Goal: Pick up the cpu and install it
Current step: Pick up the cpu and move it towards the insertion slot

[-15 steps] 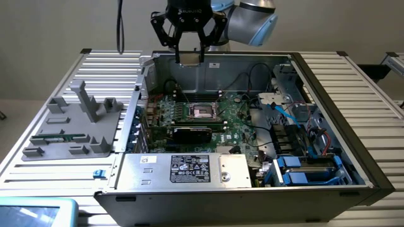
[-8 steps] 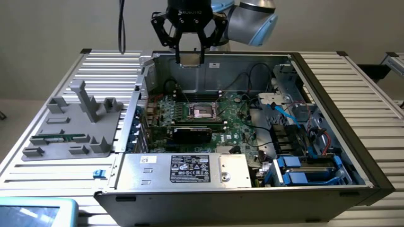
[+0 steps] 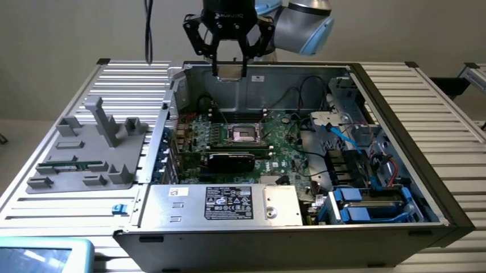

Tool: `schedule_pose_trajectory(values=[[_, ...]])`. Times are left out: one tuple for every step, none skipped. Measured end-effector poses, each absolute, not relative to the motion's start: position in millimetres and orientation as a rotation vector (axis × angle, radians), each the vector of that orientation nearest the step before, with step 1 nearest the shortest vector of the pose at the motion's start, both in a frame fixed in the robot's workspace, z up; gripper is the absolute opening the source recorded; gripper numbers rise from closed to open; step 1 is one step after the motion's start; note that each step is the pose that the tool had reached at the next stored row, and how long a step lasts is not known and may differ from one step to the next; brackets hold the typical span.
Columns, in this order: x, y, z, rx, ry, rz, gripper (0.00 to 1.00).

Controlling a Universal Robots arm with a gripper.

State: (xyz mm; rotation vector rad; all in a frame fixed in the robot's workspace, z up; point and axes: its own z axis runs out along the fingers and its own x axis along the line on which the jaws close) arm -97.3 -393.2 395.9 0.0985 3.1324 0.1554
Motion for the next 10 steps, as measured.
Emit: schedule_pose_trajectory(values=[[-97.2,-393.2,395.8,0.113,3.131,0.156,0.54],[-97.1,-393.2,395.8,0.127,3.130,0.156,0.54],[-97.1,-393.2,395.7,0.142,3.129,0.156,0.54],[-97.1,-393.1,395.6,0.158,3.128,0.156,0.54],[-97.1,-393.1,395.6,0.176,3.127,0.156,0.54],[-97.1,-393.1,395.5,0.194,3.125,0.156,0.54],[-97.1,-393.1,395.4,0.212,3.123,0.156,0.54],[-97.1,-393.1,395.4,0.233,3.121,0.155,0.54],[-97.1,-393.1,395.4,0.252,3.119,0.155,0.54],[-97.1,-393.1,395.4,0.271,3.117,0.155,0.54]])
